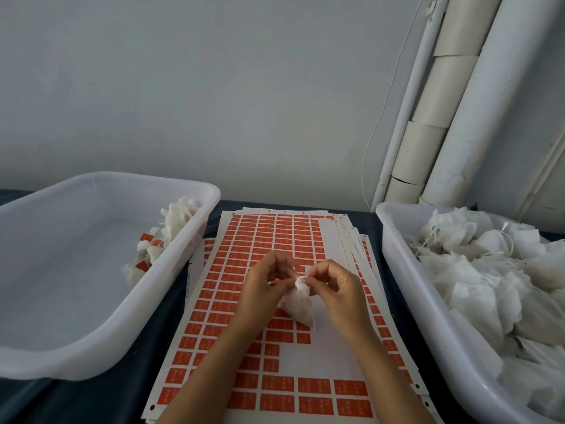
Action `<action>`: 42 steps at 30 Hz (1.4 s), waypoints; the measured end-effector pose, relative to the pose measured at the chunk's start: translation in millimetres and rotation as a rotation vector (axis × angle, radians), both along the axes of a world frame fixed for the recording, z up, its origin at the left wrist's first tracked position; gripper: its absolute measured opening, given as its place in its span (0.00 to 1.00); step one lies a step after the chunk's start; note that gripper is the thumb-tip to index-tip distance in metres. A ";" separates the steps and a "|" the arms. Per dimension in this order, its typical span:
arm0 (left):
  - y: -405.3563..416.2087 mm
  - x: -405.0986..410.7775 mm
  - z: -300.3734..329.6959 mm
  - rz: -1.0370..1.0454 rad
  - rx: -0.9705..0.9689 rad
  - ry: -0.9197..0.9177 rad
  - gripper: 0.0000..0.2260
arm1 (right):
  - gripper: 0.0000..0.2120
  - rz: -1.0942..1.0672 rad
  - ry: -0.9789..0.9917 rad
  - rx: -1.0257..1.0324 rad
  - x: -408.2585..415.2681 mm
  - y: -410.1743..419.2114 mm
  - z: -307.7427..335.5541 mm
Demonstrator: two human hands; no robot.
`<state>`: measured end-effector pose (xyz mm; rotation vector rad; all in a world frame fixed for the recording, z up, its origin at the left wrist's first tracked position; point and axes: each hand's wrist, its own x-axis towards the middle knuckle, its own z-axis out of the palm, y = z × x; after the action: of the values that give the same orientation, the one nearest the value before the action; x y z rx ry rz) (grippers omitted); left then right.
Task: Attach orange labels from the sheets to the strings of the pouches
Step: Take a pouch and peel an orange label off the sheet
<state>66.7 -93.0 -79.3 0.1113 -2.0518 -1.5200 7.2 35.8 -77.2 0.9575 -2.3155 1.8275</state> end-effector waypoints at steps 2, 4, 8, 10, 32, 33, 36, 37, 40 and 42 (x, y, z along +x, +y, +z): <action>2.1 0.4 -0.1 -0.055 -0.042 -0.006 0.11 | 0.06 -0.036 -0.051 -0.064 0.9 -1.0 0.6; 3.1 1.6 -2.2 -0.116 -0.040 -0.021 0.08 | 0.05 -0.070 -0.096 -0.127 1.8 -1.5 1.4; 9.5 6.0 -6.9 -0.326 -0.015 -0.088 0.12 | 0.05 -0.126 -0.079 -0.152 3.8 -2.5 1.3; 13.5 4.4 -6.8 -0.316 -0.054 -0.061 0.14 | 0.06 -0.117 -0.059 -0.153 5.4 -3.7 1.1; 6.3 -0.9 -2.7 0.098 -0.218 -0.067 0.07 | 0.14 -0.321 0.453 0.442 -0.9 4.7 5.8; 6.5 -0.7 -2.7 0.097 -0.226 -0.079 0.07 | 0.14 -0.358 0.437 0.436 -0.3 3.9 6.3; 5.4 -0.8 -2.2 0.082 -0.241 -0.113 0.08 | 0.14 -0.434 0.405 0.422 -0.9 2.6 5.8; 4.8 -0.5 -1.6 0.072 -0.234 -0.122 0.08 | 0.13 -0.444 0.393 0.425 -1.5 2.3 5.5; 1.9 0.6 -0.3 0.041 -0.203 -0.147 0.08 | 0.12 -0.457 0.356 0.427 -4.3 2.7 4.8; 0.7 0.4 -2.2 0.044 -0.173 -0.176 0.08 | 0.12 -0.445 0.347 0.420 -6.8 4.5 5.5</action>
<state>67.2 -92.3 -81.5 0.2289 -2.2945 -1.3400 0.5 40.3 -71.7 0.6437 -2.4618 0.9527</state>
